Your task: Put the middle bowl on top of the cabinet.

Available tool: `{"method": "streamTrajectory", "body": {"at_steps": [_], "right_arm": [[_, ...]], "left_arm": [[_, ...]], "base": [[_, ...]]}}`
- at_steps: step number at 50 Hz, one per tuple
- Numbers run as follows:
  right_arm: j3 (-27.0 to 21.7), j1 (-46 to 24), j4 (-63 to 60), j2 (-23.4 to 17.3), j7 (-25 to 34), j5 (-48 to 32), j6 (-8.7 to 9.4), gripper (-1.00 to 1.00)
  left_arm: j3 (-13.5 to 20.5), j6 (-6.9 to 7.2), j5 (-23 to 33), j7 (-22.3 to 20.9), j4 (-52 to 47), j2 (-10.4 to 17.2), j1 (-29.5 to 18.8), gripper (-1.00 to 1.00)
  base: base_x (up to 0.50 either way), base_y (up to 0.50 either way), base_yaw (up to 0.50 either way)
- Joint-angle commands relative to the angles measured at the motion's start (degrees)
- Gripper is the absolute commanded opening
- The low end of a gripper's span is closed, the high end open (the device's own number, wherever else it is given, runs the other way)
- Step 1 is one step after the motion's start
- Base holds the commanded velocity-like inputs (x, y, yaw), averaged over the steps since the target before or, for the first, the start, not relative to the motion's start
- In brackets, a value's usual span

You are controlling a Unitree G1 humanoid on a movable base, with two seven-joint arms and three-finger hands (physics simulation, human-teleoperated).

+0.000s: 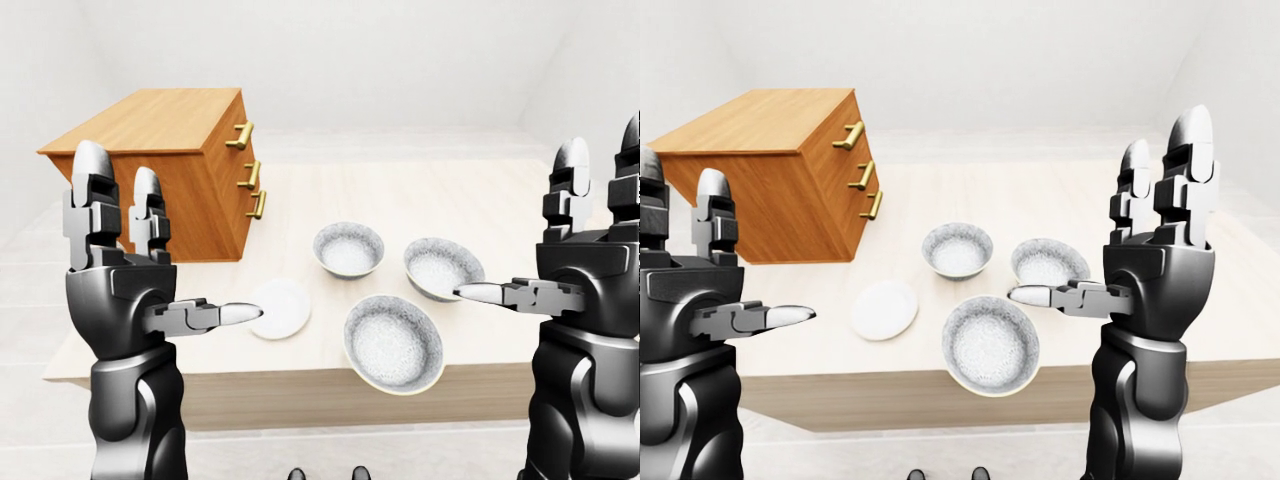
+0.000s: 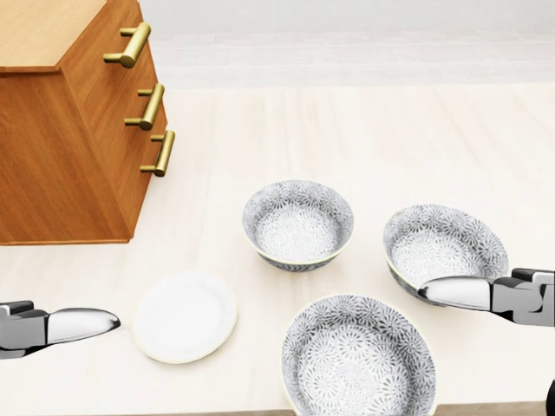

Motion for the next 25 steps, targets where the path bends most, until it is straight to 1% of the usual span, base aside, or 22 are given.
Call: {"method": "streamTrajectory", "body": {"at_steps": [1,2,4,5,8,9,13,14,16,20,23,25], "right_arm": [[0.1,0.5,0.6,-0.1,0.2,-0.7,0.0,1.0],[0.1,0.6,0.5,-0.1,0.3,-0.7,0.0,1.0],[-0.3,0.2,0.8,-0.1,0.0,-0.4,0.0,1.0],[-0.3,0.3,0.9,0.0,0.0,-0.5,0.0,1.0],[0.4,0.2,2.0,-0.4,-0.5,-1.9,0.0,1.0],[0.1,-0.1,1.7,-0.1,-0.6,-1.2,0.0,1.0],[0.8,0.3,2.0,-0.2,-0.2,-2.1,0.0,1.0],[1.1,0.5,2.3,-0.3,0.0,-2.8,0.0,1.0],[0.6,0.2,1.4,0.0,0.1,-1.6,0.0,1.0],[1.0,0.6,2.2,-0.1,0.8,-2.4,0.0,1.0],[1.0,0.9,2.1,0.2,1.0,-2.4,0.0,1.0],[1.2,1.1,2.4,0.3,1.1,-2.7,0.0,1.0]], "left_arm": [[-0.4,0.0,0.4,-0.2,0.4,-0.1,0.1,1.0],[-0.5,0.0,0.5,-0.2,0.5,-0.1,0.2,1.0],[-1.8,0.0,2.2,-0.6,0.3,0.3,0.9,1.0],[-1.9,0.0,2.4,-0.7,0.7,0.2,0.9,1.0],[-1.2,0.0,2.1,-0.7,1.1,-0.3,0.6,1.0],[-0.9,0.0,1.4,-0.7,0.5,-0.6,0.6,1.0],[0.4,0.0,0.3,-0.6,-0.8,-0.6,0.6,1.0],[0.3,0.0,0.3,-0.5,-1.0,-0.5,0.7,1.0],[-0.3,0.0,0.6,-0.6,-0.9,-0.4,0.7,1.0],[-0.8,0.0,0.8,-0.4,-1.2,-0.6,0.9,1.0],[-0.1,0.0,0.2,-0.2,-0.8,-0.5,0.2,1.0],[-0.4,0.0,0.4,-0.2,-1.0,-0.3,0.4,1.0]], "base": [[0.09,0.32,0.0],[0.1,0.32,0.0],[0.15,0.43,0.0],[0.15,0.32,0.0],[0.15,0.22,0.0],[0.15,0.2,0.0],[0.19,0.21,0.0],[0.26,0.21,0.0],[0.35,0.19,0.0],[0.42,0.09,0.0],[0.43,0.0,0.0],[0.43,0.0,0.0]]}}
